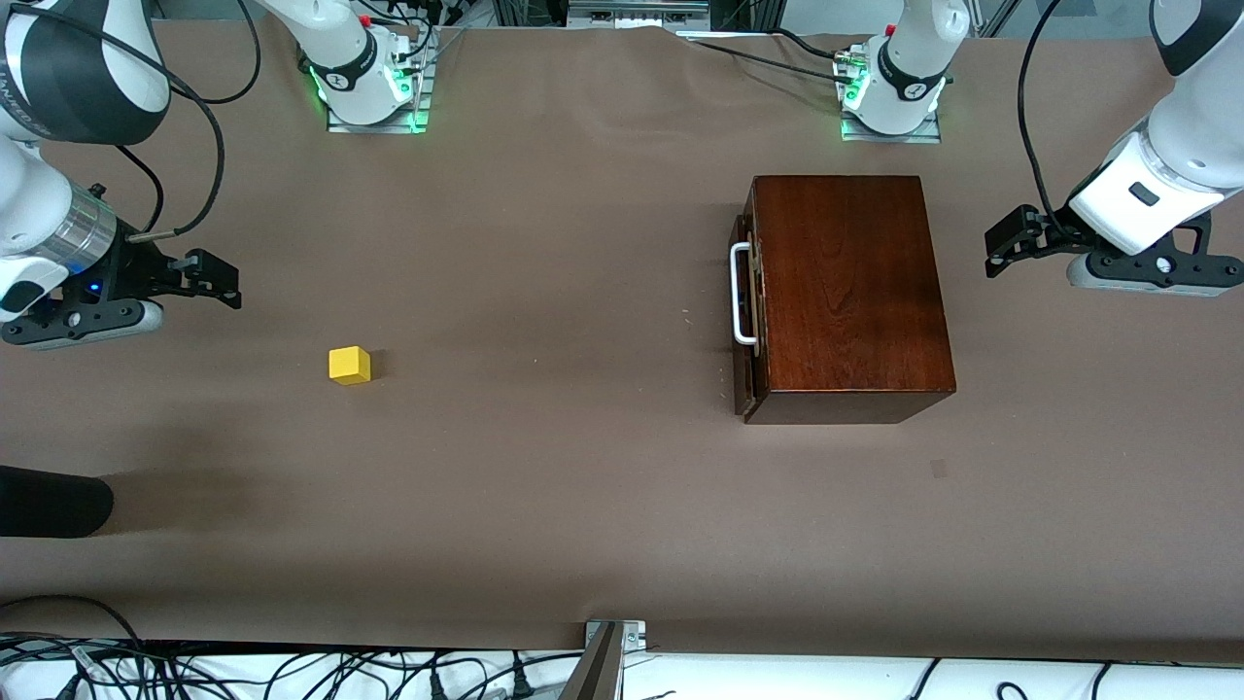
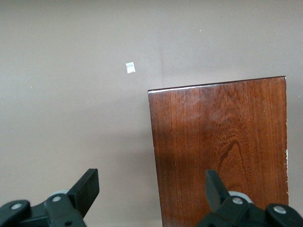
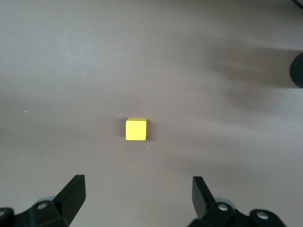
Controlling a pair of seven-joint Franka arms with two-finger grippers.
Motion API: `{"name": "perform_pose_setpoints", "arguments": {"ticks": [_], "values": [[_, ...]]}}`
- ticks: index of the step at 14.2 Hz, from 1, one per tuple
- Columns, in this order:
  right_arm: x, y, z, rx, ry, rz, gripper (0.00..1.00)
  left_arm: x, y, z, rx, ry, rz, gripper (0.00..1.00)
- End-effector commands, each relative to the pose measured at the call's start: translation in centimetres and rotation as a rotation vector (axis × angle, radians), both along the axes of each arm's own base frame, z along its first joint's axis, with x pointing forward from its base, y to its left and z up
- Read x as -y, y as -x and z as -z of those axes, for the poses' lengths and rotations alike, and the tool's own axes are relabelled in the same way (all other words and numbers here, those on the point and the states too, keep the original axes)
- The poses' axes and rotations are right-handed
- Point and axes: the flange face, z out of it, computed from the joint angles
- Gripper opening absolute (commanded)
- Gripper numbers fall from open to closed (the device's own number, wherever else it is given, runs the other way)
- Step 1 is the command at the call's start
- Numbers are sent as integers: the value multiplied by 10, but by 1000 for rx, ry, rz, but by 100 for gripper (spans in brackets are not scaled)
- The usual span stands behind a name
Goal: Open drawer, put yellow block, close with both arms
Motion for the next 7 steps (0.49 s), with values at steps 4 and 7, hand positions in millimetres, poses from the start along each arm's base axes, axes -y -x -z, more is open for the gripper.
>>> {"name": "perform_pose_setpoints", "arguments": {"ticks": [4,7], "values": [[3,-3,-5,-9,-50,3,100,4,-3,-6,-1,12,3,100],[7,-2,-2,-24,-52,9,100,6,-3,0,-25,-1,7,100]]}}
